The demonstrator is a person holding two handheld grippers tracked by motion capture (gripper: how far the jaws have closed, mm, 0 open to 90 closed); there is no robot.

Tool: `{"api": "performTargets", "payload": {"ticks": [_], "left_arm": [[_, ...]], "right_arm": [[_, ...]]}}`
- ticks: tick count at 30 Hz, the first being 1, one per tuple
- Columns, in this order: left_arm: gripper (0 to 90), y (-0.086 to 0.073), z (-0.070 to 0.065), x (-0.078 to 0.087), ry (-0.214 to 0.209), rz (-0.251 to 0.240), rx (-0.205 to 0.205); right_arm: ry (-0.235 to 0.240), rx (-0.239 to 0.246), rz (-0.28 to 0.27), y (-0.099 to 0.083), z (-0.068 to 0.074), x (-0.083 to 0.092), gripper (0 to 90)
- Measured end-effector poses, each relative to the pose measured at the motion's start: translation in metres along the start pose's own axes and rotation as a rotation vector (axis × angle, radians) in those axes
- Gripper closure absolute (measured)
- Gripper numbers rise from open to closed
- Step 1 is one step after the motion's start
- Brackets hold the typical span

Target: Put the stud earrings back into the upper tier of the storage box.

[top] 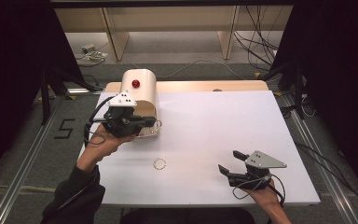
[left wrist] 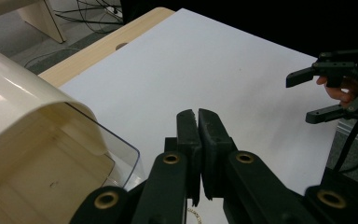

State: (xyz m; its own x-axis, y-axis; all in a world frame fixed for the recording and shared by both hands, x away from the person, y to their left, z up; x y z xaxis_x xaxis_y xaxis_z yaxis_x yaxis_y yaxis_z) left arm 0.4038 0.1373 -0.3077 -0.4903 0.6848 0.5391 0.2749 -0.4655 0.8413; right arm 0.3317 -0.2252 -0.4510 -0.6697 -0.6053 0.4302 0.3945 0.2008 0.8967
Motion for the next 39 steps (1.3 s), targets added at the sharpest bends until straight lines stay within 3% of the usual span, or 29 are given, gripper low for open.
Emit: {"api": "performTargets", "payload": {"ticks": [13,39], "left_arm": [[87.8,0.000,0.014,0.002,0.017,-0.019,0.029],[87.7,-0.020,0.048,0.002,0.122,-0.048,0.135]], "right_arm": [[0.000,0.002,0.002,0.000,0.000,0.000,26.0],[0.000,0.010,0.002,0.000,0.001,0.000,26.0]]}}
Point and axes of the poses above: each handheld gripper's, and its own axes: x roughly backward along the jaws, y roughly out of its top, z roughly to its left, the point moved 2 cm from there along -x, roughly forward along the jaws, and after that the axes turned 6 degrees about -x, right-handed, at the moved point
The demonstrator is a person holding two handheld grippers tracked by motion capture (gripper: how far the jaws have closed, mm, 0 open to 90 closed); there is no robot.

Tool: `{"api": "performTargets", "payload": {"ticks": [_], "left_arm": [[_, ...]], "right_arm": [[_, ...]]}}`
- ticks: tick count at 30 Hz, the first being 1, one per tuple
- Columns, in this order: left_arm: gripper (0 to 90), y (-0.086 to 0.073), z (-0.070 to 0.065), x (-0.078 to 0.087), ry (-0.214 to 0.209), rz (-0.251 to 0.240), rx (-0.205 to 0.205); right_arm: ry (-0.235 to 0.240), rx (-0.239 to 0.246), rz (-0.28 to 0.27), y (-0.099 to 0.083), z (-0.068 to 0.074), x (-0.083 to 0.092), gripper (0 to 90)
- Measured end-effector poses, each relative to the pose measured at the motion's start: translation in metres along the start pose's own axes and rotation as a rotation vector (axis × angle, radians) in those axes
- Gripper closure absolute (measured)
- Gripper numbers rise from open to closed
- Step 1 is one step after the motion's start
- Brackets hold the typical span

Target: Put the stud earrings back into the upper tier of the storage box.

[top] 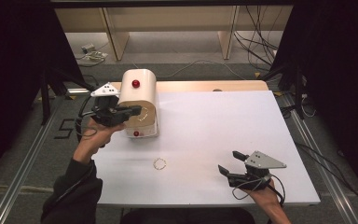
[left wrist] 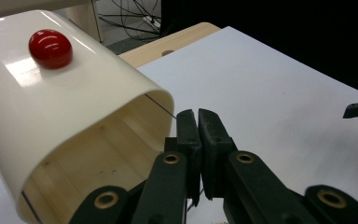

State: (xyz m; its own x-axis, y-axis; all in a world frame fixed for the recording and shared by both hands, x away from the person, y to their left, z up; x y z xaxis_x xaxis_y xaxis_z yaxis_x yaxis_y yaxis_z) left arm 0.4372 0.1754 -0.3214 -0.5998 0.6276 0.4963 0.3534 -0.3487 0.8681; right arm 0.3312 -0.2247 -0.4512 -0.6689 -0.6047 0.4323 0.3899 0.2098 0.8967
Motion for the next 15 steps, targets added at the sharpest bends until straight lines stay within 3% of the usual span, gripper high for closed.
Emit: {"api": "performTargets", "payload": {"ticks": [15], "left_arm": [[87.7,-0.0065,0.0088,-0.0052,0.034,0.010,0.028]], "right_arm": [[0.001,0.000,0.000,0.0000,0.0000,-0.0001,26.0]]}}
Point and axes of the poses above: each handheld gripper's, and its own axes: x roughly backward along the jaws, y roughly out of its top, z roughly to its left, the point moved 2 cm from there along -x, roughly forward along the jaws, and after that the axes turned 6 degrees about -x, right-handed, at the moved point
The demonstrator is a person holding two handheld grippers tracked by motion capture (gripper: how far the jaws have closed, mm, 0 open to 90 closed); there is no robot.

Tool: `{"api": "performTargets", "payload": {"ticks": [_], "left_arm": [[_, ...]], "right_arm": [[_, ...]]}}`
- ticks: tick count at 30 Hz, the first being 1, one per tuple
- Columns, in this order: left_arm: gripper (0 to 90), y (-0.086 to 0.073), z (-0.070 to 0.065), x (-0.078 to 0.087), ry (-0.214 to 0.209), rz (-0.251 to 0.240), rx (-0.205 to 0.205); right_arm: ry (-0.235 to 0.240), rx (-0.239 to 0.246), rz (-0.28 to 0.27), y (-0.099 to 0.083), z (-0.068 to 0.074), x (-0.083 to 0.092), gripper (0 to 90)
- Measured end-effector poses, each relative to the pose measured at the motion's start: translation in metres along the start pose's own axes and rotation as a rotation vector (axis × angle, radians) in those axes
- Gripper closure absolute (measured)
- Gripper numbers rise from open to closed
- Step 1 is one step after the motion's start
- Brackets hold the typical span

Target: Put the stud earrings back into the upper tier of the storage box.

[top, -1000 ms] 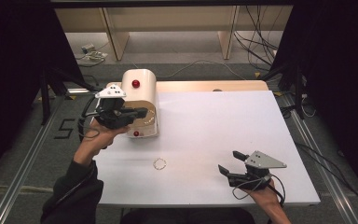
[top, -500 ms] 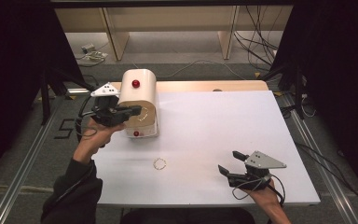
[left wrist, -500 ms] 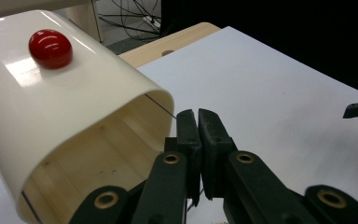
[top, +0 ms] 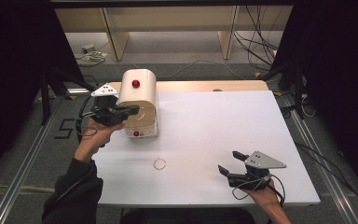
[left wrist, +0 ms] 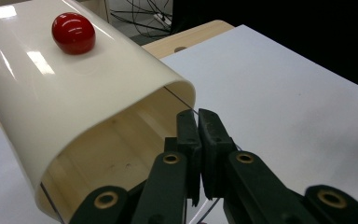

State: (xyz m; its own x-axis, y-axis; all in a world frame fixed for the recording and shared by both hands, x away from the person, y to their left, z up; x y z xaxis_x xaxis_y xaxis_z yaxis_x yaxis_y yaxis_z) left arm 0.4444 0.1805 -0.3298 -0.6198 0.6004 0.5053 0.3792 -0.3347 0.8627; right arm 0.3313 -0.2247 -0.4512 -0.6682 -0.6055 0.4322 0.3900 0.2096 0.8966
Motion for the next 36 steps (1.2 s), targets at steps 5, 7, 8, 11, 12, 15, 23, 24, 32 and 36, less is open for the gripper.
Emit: {"api": "performTargets", "payload": {"ticks": [5,7,8,11,12,15,23,24,32,36], "left_arm": [[87.6,-0.002,0.001,-0.004,-0.001,0.013,0.004],[87.6,-0.003,0.000,-0.007,0.000,0.021,0.003],[87.6,-0.004,0.000,-0.008,0.001,0.027,-0.003],[87.4,-0.005,-0.001,-0.011,0.004,0.038,-0.006],[87.4,-0.006,-0.001,-0.012,0.005,0.042,-0.011],[87.4,-0.006,-0.001,-0.014,0.003,0.050,-0.011],[86.8,-0.008,-0.003,-0.018,0.006,0.065,-0.005],[86.6,-0.008,-0.003,-0.018,0.008,0.063,-0.001],[76.6,-0.007,0.000,-0.015,0.061,0.050,-0.005],[68.2,-0.003,-0.003,-0.010,0.089,0.028,-0.010]], "right_arm": [[0.001,0.005,-0.002,0.000,0.000,0.000,26.0],[0.000,0.000,0.000,0.000,0.000,0.000,26.0],[0.001,0.005,-0.003,0.000,0.000,0.000,26.1],[0.000,0.001,0.000,0.000,0.000,0.000,26.0],[0.000,0.001,0.000,0.000,0.000,0.000,26.0],[0.000,0.001,0.000,0.000,0.000,0.000,26.0],[0.002,0.006,-0.003,0.000,0.000,0.000,26.0],[0.000,0.002,0.000,0.000,0.000,0.000,26.0],[0.002,0.005,-0.003,0.000,0.000,0.000,26.0],[0.002,0.000,-0.001,0.000,0.000,0.000,26.0]]}}
Point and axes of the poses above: each handheld gripper's, and its own axes: x roughly backward along the jaws, y roughly out of its top, z roughly to its left, the point moved 2 cm from there along -x, roughly forward along the jaws, and after that the axes turned 6 degrees about -x, right-handed, at the moved point
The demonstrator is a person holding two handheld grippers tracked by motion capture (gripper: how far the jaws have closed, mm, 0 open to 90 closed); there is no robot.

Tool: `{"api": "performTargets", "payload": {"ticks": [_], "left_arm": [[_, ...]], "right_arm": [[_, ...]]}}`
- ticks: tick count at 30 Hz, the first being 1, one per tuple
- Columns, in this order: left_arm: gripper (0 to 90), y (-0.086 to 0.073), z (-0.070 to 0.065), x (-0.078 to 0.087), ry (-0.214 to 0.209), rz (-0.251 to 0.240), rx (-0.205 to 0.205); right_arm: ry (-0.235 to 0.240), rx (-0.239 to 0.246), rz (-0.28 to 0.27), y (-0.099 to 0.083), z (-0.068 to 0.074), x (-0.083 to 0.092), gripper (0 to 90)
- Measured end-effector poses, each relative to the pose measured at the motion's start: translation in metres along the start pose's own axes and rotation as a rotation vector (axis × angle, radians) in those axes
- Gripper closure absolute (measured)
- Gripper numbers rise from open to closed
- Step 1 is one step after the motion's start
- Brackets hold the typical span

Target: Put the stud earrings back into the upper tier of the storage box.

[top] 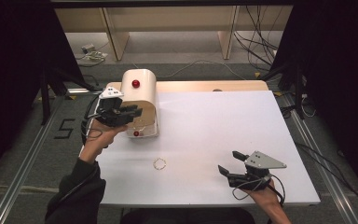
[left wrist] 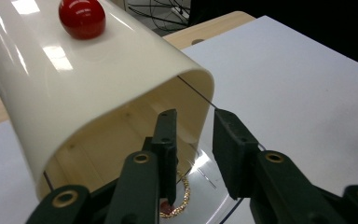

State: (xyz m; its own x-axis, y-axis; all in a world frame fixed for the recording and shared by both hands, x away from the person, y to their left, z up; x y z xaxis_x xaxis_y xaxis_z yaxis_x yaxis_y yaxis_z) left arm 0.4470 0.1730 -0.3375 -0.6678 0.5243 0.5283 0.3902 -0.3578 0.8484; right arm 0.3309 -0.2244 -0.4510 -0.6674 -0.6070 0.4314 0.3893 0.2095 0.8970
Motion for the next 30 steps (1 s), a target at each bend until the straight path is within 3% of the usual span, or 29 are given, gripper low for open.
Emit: {"api": "performTargets", "payload": {"ticks": [4,8,16,30], "left_arm": [[60.0,0.002,-0.003,0.003,-0.010,-0.009,-0.005],[45.4,0.004,-0.007,0.002,-0.039,-0.007,0.035],[29.3,0.007,-0.025,0.000,-0.089,0.003,0.014],[21.3,0.007,-0.052,-0.001,-0.134,0.020,-0.040]], "right_arm": [[0.000,0.001,0.000,0.000,0.000,0.000,26.0],[0.001,0.001,0.000,0.000,0.000,0.000,26.0],[0.004,0.001,0.000,0.000,0.000,0.000,26.0],[0.005,0.003,-0.001,0.000,0.001,0.001,26.0]]}}
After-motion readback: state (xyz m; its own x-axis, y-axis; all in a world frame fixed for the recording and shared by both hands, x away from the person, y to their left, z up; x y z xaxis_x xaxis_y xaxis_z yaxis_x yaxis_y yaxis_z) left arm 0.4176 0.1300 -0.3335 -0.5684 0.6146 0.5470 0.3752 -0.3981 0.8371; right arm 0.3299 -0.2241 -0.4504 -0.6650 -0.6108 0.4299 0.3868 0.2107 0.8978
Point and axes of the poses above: each handheld gripper's, and its own axes: x roughly backward along the jaws, y roughly out of its top, z roughly to its left, the point moved 2 cm from there along -x, roughly forward along the jaws, and after that the axes turned 6 degrees about -x, right-handed, at the moved point
